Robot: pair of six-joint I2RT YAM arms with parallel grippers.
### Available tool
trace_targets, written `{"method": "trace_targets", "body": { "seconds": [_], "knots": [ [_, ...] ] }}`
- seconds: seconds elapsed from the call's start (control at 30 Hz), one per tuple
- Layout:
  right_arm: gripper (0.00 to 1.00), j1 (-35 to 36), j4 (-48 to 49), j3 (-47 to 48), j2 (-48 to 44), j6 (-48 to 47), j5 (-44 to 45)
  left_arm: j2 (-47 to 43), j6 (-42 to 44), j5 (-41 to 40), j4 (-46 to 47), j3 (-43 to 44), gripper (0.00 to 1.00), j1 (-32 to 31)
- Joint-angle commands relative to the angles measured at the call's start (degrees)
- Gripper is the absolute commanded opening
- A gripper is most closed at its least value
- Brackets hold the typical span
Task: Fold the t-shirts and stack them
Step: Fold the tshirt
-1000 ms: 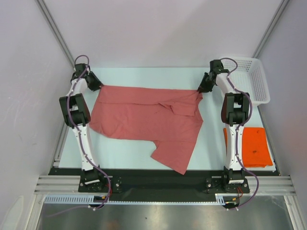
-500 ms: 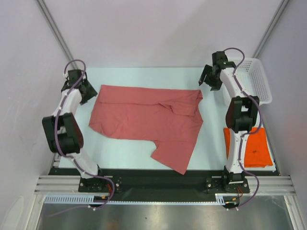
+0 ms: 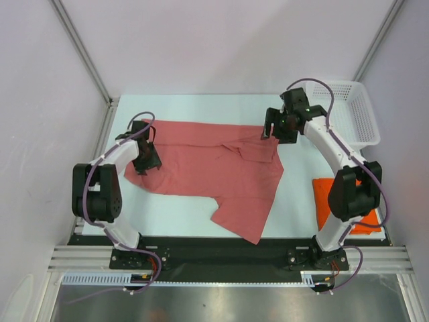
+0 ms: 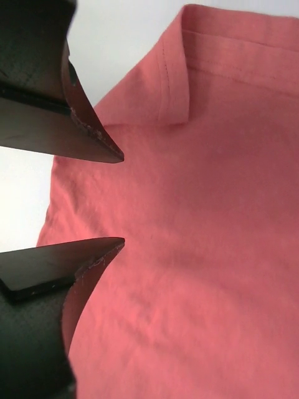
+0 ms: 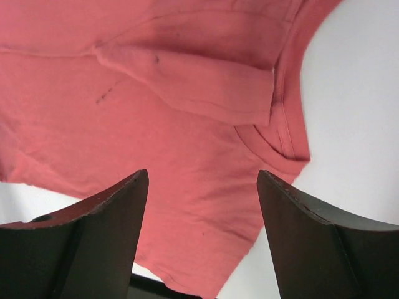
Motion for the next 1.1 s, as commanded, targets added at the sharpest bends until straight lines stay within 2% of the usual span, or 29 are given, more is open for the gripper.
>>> {"method": "trace_targets", "body": {
  "seconds": [0.0,0.1,0.17,0.37,0.4,0.43,0.53,0.67,0.77,0.9,1.07],
  "knots": [
    [0.76,-1.1,3.0,-3.21,-7.53,-1.16,-1.41,2.31,-2.57,-2.75,-2.4,-0.99,0.57,1.96],
    [0.76,-1.27,3.35,-6.9,-10.87,-1.25,-1.76,1.8,-4.24,0.93,-2.66,-3.8,0.56,6.61],
    [0.76,-1.62,3.62,-9.02,-12.02,-1.34,-2.02,-1.44,-5.29,0.68,-2.84,-6.7,0.56,8.47],
    [0.76,-2.15,4.67,-12.71,-15.1,-1.07,-3.25,-17.52,-10.12,-7.05,-3.81,-12.77,0.57,13.93],
    [0.76,-2.24,5.02,-13.76,-15.36,-0.9,-3.6,-20.94,-10.74,-8.71,-3.29,-13.29,0.59,14.1],
    [0.77,-2.15,5.11,-14.29,-15.54,-0.81,-4.13,-21.67,-11.7,-9.08,-3.28,-13.99,0.65,14.19],
    [0.77,-2.15,5.11,-16.31,-15.45,-0.46,-5.54,-19.67,-13.2,-7.42,-3.55,-14.44,0.69,16.03],
    [0.77,-2.24,4.94,-18.42,-15.98,-0.46,-6.94,-15.27,-12.42,-3.9,-3.11,-14.53,0.68,19.11],
    [0.77,-2.5,4.76,-20.27,-16.77,-0.37,-7.65,-13.33,-12.33,-3.02,-3.46,-14.7,0.66,21.48],
    [0.77,-3.82,5.02,-23.78,-18.0,-0.28,-8.44,-12.63,-12.77,-0.91,-1.18,-16.11,0.58,26.22],
    [0.77,-5.84,5.55,-27.91,-18.62,-0.1,-9.5,-9.55,-11.36,0.14,-0.56,-14.0,0.57,28.07]
  ]
}}
